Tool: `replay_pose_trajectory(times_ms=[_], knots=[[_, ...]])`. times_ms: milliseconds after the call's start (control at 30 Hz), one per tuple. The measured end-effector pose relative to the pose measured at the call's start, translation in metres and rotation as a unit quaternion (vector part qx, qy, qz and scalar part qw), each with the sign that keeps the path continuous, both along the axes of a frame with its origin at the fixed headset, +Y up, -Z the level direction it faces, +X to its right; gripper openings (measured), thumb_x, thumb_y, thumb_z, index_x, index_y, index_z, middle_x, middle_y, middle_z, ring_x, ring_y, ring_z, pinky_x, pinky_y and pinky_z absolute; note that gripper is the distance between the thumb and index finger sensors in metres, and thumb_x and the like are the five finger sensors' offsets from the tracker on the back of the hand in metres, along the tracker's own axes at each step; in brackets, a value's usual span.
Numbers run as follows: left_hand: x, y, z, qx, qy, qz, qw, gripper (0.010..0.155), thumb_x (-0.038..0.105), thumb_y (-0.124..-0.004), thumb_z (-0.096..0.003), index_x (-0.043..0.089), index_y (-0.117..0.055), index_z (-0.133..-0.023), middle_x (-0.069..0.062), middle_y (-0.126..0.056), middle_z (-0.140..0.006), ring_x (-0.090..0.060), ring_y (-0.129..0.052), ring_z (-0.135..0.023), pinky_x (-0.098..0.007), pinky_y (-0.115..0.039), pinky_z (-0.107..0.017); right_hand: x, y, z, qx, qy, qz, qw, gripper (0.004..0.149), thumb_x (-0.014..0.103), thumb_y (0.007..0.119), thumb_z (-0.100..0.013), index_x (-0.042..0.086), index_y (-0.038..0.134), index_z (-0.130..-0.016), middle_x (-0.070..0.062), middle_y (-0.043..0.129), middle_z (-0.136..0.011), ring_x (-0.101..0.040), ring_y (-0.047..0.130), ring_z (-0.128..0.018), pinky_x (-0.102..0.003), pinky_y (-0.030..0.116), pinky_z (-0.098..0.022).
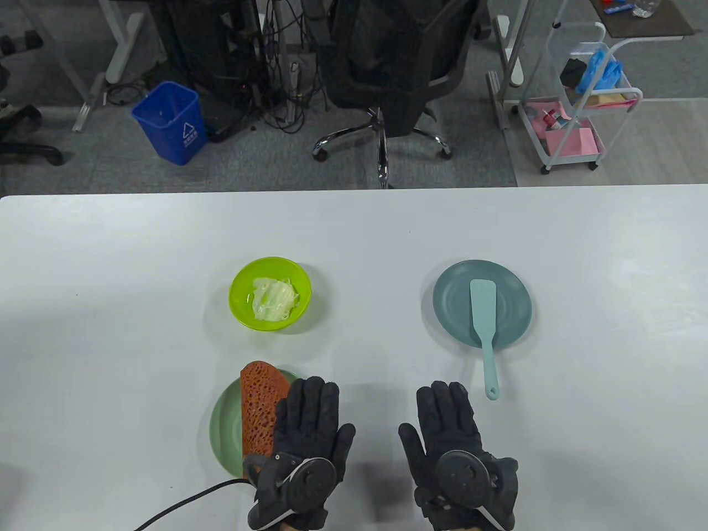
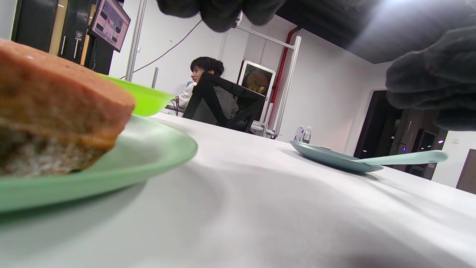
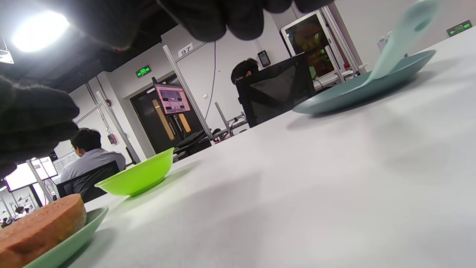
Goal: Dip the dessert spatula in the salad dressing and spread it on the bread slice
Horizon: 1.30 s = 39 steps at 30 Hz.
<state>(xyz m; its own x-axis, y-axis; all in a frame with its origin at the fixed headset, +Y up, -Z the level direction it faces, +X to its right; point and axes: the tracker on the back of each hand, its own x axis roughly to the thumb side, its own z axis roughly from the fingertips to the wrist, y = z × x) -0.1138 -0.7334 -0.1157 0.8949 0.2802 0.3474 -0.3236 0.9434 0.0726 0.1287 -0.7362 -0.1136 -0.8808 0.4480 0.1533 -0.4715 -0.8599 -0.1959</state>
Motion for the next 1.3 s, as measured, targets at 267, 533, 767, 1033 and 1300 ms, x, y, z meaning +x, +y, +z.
replay_pose_trajectory(times_ms=[267, 533, 767, 1033, 1300], knots=[[-0.016, 0.022, 0.0, 0.026, 0.023, 0.069, 0.997, 0.071, 0.054, -0.057, -0.0661, 0.007, -0.049, -0.12, -0.028, -0.054, -0.118, -0.059, -0.062, -0.105, -0.071, -0.052, -0.072, 0.0, 0.0, 0.0, 0.006, 0.003, -0.008, 1.0, 0.065, 0.057, 0.066, -0.056, 0.022, 0.052, -0.108, -0.011, 0.046, -0.114, -0.039, 0.034, -0.108, -0.052, 0.044, -0.077], [-0.07, 0.046, -0.011, 0.016, 0.096, 0.067, 0.993, 0.073, 0.05, -0.071, -0.0639, 0.007, -0.051, -0.119, -0.026, -0.063, -0.114, -0.051, -0.079, -0.096, -0.065, -0.067, -0.069, 0.001, 0.0, 0.0, 0.005, 0.001, -0.012, 1.0, 0.065, 0.057, 0.066, -0.056, 0.022, 0.052, -0.108, -0.011, 0.046, -0.114, -0.039, 0.034, -0.108, -0.052, 0.044, -0.077], [-0.14, 0.04, -0.024, -0.048, 0.187, 0.046, 0.98, 0.074, 0.048, -0.08, -0.0603, 0.009, -0.054, -0.118, -0.019, -0.072, -0.106, -0.041, -0.089, -0.085, -0.055, -0.078, -0.063, 0.002, 0.0, 0.0, 0.009, 0.001, -0.015, 1.0, 0.065, 0.057, 0.066, -0.056, 0.022, 0.052, -0.108, -0.011, 0.046, -0.114, -0.039, 0.034, -0.108, -0.052, 0.044, -0.077], [-0.178, 0.002, -0.031, -0.164, 0.232, 0.019, 0.959, 0.075, 0.05, -0.083, -0.0589, 0.009, -0.057, -0.116, -0.017, -0.077, -0.102, -0.034, -0.095, -0.076, -0.047, -0.085, -0.057, 0.002, 0.001, 0.0, 0.007, 0.002, -0.014, 1.0, 0.065, 0.057, 0.066, -0.056, 0.022, 0.052, -0.108, -0.011, 0.046, -0.114, -0.039, 0.034, -0.108, -0.052, 0.045, -0.077], [-0.194, -0.025, -0.032, -0.221, 0.266, 0.024, 0.938, 0.065, 0.048, -0.084, -0.0587, 0.011, -0.069, -0.11, -0.01, -0.089, -0.089, -0.023, -0.103, -0.06, -0.039, -0.091, -0.046, 0.002, 0.0, 0.0, 0.007, 0.002, -0.014, 1.0, 0.065, 0.057, 0.067, -0.056, 0.021, 0.052, -0.108, -0.011, 0.047, -0.114, -0.039, 0.034, -0.108, -0.052, 0.045, -0.077]])
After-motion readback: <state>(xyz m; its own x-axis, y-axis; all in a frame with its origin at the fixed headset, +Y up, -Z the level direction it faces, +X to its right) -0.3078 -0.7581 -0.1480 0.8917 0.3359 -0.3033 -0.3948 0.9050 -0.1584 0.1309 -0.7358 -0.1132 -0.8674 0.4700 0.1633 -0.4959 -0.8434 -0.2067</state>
